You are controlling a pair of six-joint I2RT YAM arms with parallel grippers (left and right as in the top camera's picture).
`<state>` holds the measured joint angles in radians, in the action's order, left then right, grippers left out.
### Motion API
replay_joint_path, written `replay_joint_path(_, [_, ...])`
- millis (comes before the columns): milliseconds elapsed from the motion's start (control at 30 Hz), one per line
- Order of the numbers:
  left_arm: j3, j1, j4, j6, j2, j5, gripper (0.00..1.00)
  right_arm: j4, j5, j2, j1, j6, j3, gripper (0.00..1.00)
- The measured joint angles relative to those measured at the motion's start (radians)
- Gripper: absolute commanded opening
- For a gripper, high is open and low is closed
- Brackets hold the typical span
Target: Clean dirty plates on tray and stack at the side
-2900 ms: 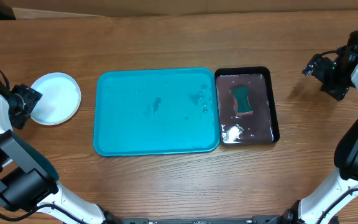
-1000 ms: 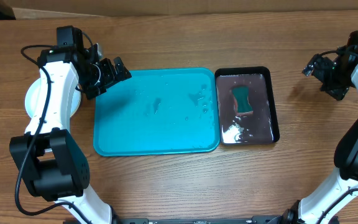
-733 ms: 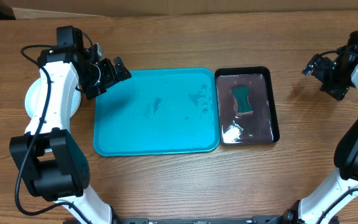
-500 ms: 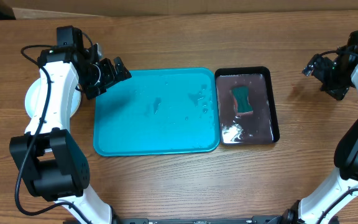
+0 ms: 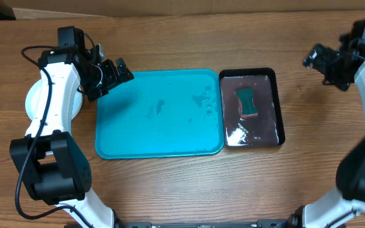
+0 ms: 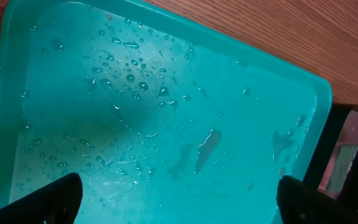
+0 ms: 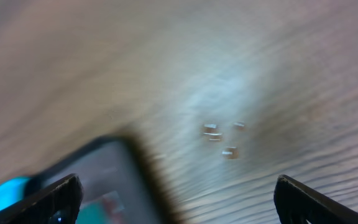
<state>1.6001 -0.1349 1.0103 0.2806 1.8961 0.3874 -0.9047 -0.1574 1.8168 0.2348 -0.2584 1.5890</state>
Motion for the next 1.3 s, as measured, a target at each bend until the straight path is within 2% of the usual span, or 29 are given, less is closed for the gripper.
replay_joint_path(433, [0.000,0.000,0.000,0.000,0.000,-0.003,1.00,0.006,-0.003,-0.652,-0.401,0.002,0.001,1.00])
replay_joint_path(633, [0.000,0.000,0.000,0.000,0.000,-0.003,1.00,0.188,0.063,-0.916,-0.506,0.043,-0.060,1.00])
replay_joint_path(767, [0.000,0.000,0.001,0.000,0.000,-0.003,1.00,0.433,0.092,-1.160,-0.502,0.080,-0.261,1.00])
replay_joint_path(1000, [0.001,0.000,0.002,0.000,0.000,-0.003,1.00,0.736,0.106,-1.502,-0.426,0.103,-0.710,1.00])
replay_joint_path(1200, [0.002,0.000,0.003,0.000,0.000,-0.003,1.00,1.096,0.106,-1.648,-0.377,0.103,-1.102,1.00])
replay_joint_path(1300, [0.002,0.000,0.003,0.000,0.000,-0.003,1.00,1.212,0.106,-1.707,-0.372,0.103,-1.244,1.00])
